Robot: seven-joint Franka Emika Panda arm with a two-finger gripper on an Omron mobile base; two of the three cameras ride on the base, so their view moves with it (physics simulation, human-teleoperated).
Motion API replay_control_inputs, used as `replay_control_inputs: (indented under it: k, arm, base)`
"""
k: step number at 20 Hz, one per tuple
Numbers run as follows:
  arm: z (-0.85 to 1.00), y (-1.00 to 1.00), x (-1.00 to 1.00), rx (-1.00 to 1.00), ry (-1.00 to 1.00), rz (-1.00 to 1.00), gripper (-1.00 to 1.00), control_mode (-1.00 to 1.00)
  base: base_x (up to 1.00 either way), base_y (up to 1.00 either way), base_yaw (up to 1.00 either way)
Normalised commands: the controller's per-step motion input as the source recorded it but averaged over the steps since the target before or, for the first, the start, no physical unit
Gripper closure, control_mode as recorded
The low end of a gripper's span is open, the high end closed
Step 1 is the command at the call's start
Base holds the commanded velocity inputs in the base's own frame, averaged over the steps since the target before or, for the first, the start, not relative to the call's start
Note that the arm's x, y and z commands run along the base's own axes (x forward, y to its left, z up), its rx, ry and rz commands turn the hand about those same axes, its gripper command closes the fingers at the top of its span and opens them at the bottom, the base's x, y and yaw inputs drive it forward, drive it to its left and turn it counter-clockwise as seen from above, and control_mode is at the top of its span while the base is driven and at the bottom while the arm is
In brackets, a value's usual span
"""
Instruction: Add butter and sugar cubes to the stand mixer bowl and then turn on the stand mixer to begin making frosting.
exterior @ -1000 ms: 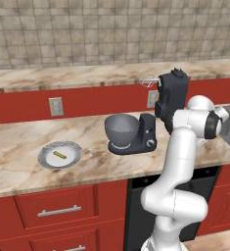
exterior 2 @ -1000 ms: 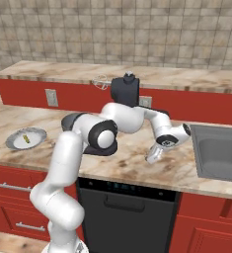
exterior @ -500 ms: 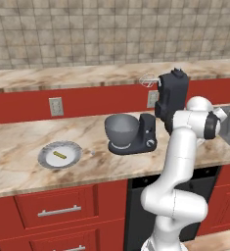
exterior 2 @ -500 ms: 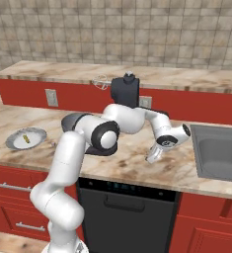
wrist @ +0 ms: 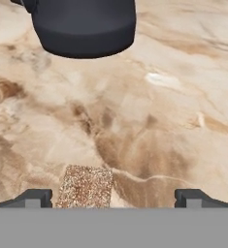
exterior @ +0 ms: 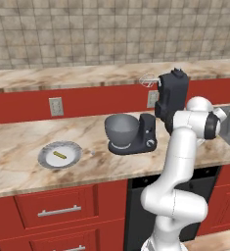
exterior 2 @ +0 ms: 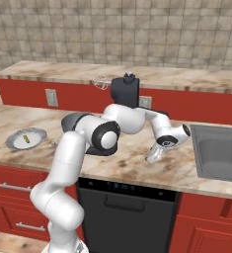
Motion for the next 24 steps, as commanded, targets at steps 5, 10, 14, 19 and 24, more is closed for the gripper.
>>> replay_control_inputs:
  k: [5, 10, 14, 19, 24]
  arm:
    - [-0.05, 0.16, 0.0, 0.0, 0.0, 0.0, 1.0, -1.0]
    - [-0.07, 0.15, 0.0, 0.0, 0.0, 0.0, 1.0, -1.0]
    - [-0.02, 0.01, 0.0, 0.0, 0.0, 0.0, 1.0, -1.0]
    - [0.57, 0.0, -0.22, 0.01, -0.08, -0.01, 1.0, -1.0]
    - [1.0, 0.16, -0.66, 0.0, -0.21, -0.04, 1.0, -1.0]
  base:
    - [0.0, 0.0, 0.0]
    - [0.0, 0.0, 0.0]
    - [0.0, 0.0, 0.0]
    - [0.0, 0.0, 0.0]
    - [0.0, 0.0, 0.0]
